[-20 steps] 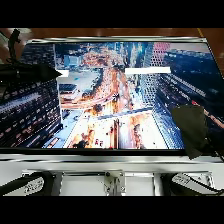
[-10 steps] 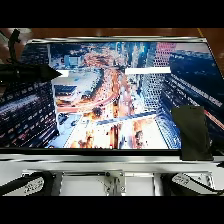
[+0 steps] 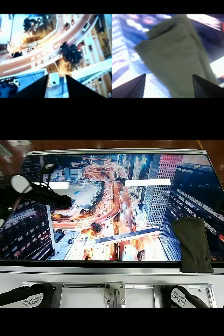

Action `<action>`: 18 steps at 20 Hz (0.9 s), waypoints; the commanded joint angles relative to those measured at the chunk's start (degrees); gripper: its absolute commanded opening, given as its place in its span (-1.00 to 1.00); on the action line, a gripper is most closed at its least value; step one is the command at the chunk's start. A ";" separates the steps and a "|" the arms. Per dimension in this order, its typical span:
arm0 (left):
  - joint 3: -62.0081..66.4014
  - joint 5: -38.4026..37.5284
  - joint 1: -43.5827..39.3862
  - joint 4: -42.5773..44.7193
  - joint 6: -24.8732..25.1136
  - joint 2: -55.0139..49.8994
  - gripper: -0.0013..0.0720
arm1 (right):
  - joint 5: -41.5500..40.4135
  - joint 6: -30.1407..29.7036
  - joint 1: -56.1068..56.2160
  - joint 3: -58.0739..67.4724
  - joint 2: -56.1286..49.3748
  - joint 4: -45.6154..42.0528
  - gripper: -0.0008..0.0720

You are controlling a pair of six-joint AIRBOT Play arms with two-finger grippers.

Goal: Fold the shirts.

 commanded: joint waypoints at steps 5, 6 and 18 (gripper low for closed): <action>1.14 -2.73 -6.75 14.58 -7.98 -4.39 0.77 | 4.70 2.60 19.47 0.28 -8.50 -0.26 0.91; 1.11 -2.60 -6.75 14.58 -7.98 -4.42 0.77 | 4.44 2.60 20.65 0.28 -8.83 -0.24 0.91; 1.11 -2.58 -6.75 14.58 -7.98 -4.46 0.77 | 4.33 2.60 23.39 0.28 -8.79 0.83 0.91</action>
